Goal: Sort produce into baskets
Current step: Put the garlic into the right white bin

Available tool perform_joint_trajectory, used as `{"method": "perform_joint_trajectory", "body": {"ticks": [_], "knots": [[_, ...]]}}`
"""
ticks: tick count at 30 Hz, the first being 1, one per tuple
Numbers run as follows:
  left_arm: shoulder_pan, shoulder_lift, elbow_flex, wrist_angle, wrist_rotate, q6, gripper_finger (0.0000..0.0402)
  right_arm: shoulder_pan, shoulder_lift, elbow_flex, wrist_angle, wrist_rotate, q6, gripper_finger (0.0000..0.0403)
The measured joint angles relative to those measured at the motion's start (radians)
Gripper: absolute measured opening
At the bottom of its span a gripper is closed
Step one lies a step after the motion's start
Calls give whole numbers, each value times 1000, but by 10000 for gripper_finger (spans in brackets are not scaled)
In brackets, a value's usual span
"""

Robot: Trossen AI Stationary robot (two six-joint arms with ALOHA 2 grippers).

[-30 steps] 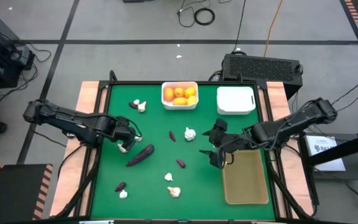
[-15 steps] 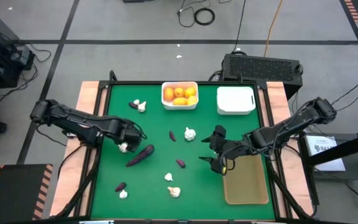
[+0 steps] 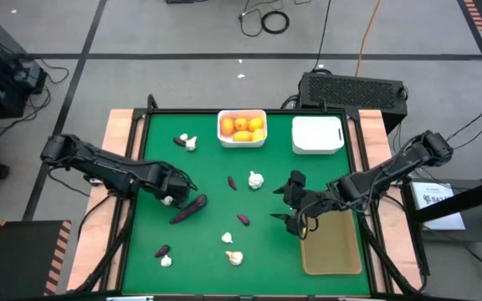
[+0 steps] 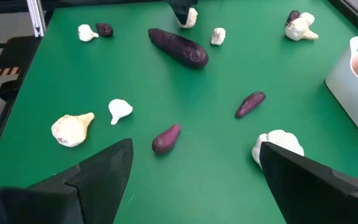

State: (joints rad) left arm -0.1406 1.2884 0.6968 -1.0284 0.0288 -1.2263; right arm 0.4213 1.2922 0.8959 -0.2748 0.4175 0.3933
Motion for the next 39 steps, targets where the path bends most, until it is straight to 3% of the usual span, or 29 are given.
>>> {"method": "perform_joint_trajectory", "body": {"ticks": [16,28,39], "knots": [[0,0,-111,135,2,2,359,-1,0,1,12,5,-12,341],[0,0,-111,134,-2,5,274,-1,0,1,16,6,-12,341],[1,-41,17,143,-24,78,262,-1,1,1,16,5,14,341]]}}
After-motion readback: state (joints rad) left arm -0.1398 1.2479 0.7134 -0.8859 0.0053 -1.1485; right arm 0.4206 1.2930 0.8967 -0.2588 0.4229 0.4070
